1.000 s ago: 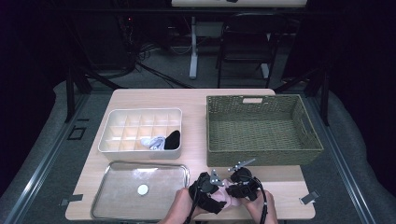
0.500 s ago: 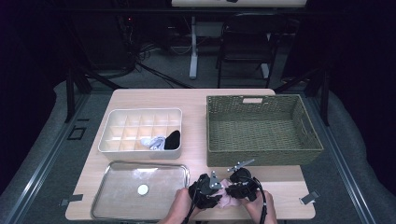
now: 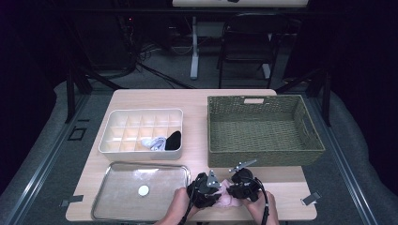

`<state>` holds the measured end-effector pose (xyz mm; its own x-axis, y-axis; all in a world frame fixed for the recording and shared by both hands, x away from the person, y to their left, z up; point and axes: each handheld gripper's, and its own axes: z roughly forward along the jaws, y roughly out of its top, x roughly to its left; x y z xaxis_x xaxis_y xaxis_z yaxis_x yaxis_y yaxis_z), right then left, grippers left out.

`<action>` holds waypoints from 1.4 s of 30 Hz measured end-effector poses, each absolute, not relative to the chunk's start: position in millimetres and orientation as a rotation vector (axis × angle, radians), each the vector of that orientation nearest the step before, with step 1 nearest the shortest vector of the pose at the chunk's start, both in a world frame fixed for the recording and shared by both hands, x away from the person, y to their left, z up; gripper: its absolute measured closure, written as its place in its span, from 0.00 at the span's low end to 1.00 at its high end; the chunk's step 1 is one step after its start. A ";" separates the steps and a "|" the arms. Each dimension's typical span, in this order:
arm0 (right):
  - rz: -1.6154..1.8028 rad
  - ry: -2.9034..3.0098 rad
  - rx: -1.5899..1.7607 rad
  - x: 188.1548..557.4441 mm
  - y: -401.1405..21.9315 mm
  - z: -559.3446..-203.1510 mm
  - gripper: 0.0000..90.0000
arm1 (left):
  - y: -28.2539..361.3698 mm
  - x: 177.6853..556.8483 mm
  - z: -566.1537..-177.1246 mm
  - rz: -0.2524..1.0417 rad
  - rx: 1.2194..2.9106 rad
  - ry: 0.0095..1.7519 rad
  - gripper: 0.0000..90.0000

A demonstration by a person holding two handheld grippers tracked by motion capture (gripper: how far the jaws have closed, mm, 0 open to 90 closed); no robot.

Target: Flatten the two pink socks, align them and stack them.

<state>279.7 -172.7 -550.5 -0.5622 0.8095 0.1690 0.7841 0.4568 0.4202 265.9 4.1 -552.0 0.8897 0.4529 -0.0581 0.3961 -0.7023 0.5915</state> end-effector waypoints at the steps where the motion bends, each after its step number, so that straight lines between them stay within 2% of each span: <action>1: 0.725 2.626 1.444 279.6 -173.0 -550.5 0.91 | 5.1 266.2 -551.6 0.111 2.428 0.601 0.85; 24: 0.617 2.585 1.449 282.2 -184.5 -548.9 0.91 | 14.9 252.8 -543.5 0.082 2.439 0.574 0.85; 31: 0.569 2.573 1.487 284.3 -191.4 -546.7 0.91 | 15.3 251.9 -549.0 0.022 2.480 0.581 0.83; 36: 0.553 2.562 1.510 284.8 -194.8 -545.7 0.90 | 19.7 253.9 -547.7 -0.007 2.521 0.594 0.78; 42: 0.516 2.533 1.547 284.8 -198.8 -543.6 0.88 | 29.5 258.4 -537.4 -0.038 2.540 0.637 0.64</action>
<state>284.8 -198.8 -543.6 -0.4664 0.8820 0.0675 0.8380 0.4162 0.3529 258.4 29.5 -537.4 0.8893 0.4329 -0.1475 0.4473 -0.7559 0.4781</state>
